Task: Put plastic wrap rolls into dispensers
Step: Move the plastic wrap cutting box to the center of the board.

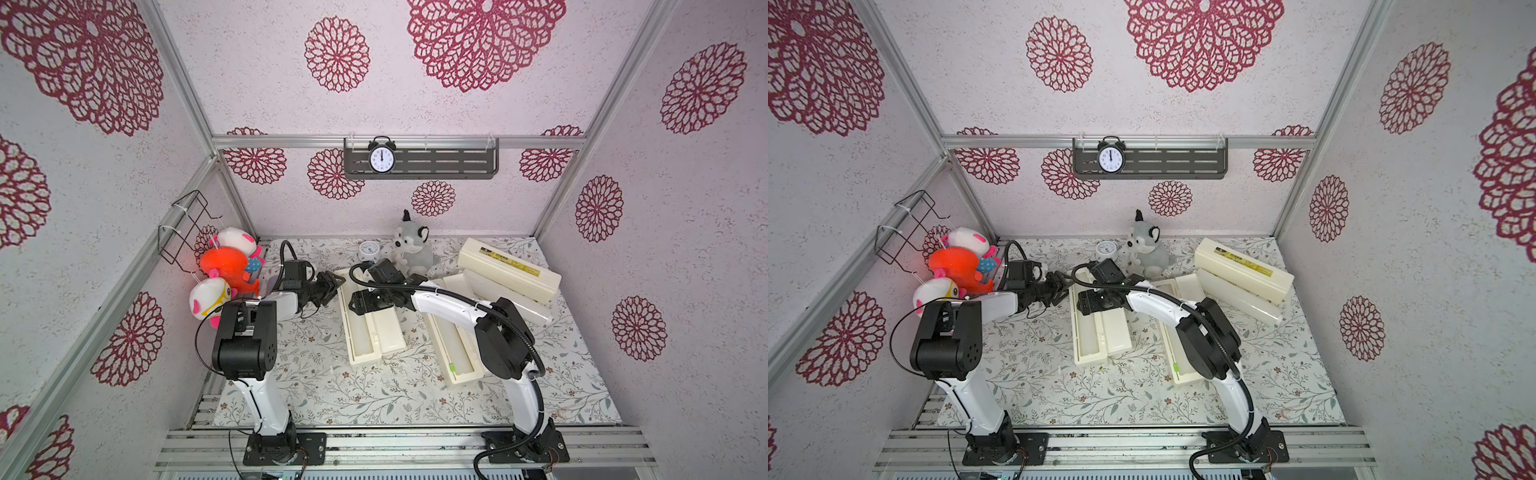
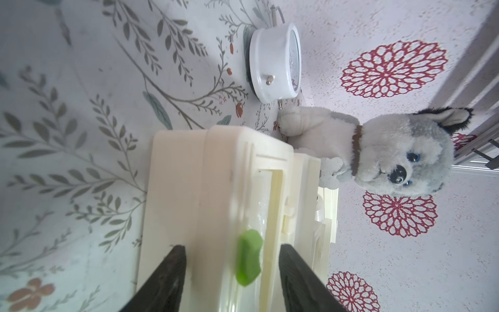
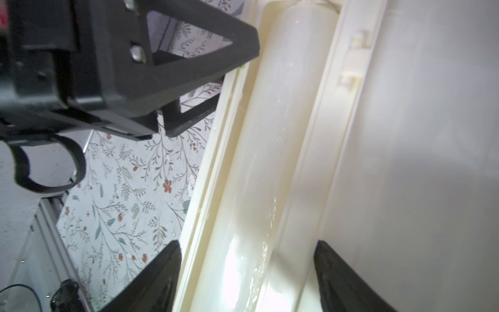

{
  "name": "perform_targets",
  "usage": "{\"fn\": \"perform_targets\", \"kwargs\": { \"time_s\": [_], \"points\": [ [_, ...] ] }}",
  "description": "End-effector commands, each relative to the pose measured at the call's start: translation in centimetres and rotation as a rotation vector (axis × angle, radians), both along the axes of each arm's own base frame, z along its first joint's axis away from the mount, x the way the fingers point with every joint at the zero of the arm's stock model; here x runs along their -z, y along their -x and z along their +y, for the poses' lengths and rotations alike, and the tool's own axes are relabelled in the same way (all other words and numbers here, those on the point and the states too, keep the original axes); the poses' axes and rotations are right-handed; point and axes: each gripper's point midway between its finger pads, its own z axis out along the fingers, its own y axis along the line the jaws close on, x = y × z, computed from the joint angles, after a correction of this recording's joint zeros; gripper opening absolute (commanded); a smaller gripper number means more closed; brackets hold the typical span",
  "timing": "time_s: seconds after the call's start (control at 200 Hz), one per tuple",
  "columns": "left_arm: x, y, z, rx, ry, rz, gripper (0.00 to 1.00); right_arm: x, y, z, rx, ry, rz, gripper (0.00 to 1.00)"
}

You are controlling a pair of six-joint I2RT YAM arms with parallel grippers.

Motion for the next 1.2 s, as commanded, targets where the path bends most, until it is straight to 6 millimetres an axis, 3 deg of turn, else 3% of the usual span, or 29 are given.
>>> {"fn": "perform_targets", "kwargs": {
  "time_s": [0.0,0.405,0.52,0.63,0.826,0.926,1.036,1.196],
  "points": [
    [1.2,0.4,0.0,0.04,-0.01,0.031,0.59,-0.3,3.8,4.1,-0.135,-0.141,0.119,0.78],
    [-0.5,1.3,5.6,-0.05,-0.066,0.021,0.59,-0.1,2.6,7.4,-0.165,-0.196,0.147,0.79],
    [-1.3,1.5,6.5,-0.062,-0.106,0.014,0.61,-1.4,2.6,6.8,-0.165,-0.192,0.111,0.82],
    [-2.6,1.5,7.6,-0.083,-0.164,0.007,0.64,-3.9,2.4,5.1,-0.139,-0.182,0.034,0.85],
    [-6.7,1.4,8.7,-0.099,-0.248,-0.04,0.71,-8.0,1.2,0.8,-0.067,-0.172,-0.075,0.88],
    [-9.1,1.6,7.9,-0.086,-0.267,-0.079,0.73,-8.6,0.4,-2.3,-0.012,-0.115,-0.119,0.89],
    [-10.5,1.9,4.7,-0.024,-0.279,-0.109,0.75,-8.4,-0.2,-6.7,0.062,-0.065,-0.134,0.9],
    [-11.4,2.2,-1.8,0.073,-0.235,-0.142,0.75,-7.8,-0.4,-15.7,0.216,0.05,-0.151,0.9]
  ]
}}
